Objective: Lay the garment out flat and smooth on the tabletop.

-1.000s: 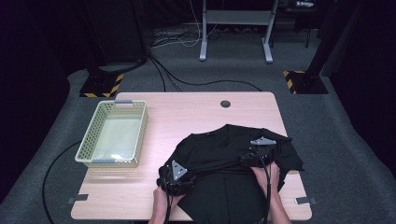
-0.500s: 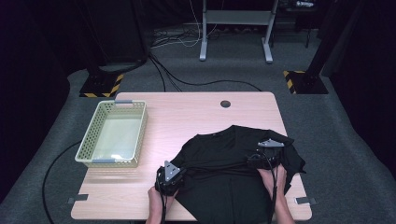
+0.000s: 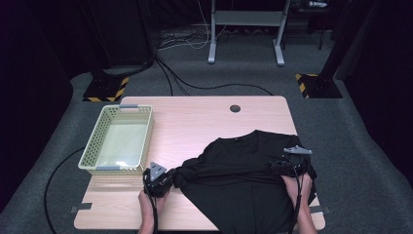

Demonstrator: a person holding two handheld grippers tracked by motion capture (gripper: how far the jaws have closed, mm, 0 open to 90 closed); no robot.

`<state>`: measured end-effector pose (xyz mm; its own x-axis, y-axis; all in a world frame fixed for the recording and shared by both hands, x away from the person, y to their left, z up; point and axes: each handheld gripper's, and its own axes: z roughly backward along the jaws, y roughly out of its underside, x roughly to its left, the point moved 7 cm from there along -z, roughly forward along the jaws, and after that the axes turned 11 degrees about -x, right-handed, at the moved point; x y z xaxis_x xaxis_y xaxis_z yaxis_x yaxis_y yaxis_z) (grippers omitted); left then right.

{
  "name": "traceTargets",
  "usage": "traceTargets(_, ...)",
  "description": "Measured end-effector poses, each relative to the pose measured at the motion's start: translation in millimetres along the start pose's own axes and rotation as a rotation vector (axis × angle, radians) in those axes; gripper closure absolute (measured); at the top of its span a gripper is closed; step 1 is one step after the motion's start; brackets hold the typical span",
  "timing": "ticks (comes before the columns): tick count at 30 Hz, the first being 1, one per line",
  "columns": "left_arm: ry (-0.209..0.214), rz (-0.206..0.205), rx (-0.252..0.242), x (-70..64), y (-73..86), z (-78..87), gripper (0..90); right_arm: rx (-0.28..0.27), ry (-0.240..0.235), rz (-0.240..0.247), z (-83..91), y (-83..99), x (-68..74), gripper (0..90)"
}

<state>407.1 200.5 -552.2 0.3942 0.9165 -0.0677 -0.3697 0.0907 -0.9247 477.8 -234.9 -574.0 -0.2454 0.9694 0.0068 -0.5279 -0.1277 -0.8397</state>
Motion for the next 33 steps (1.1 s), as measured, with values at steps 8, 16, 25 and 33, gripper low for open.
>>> traceTargets(8, -0.028, 0.032, 0.029, 17.0, 3.9, 9.6, 78.8, 0.000, 0.013, -0.007, 1.6, 0.9, -6.3, 6.4)
traceTargets(16, 0.029, -0.023, -0.015, -6.0, -28.9, 7.1, 52.0, -0.001, 0.014, -0.006, 1.6, 0.9, -6.2, 6.4)
traceTargets(25, 0.074, -0.249, 0.184, -34.7, -21.5, -49.6, 66.5, -0.001, 0.014, -0.007, 1.6, 0.9, -6.2, 6.4)
traceTargets(33, 0.004, -0.233, 0.182, -13.6, -33.0, -69.0, 89.1, -0.001, 0.014, -0.007, 1.6, 0.9, -6.2, 6.4)
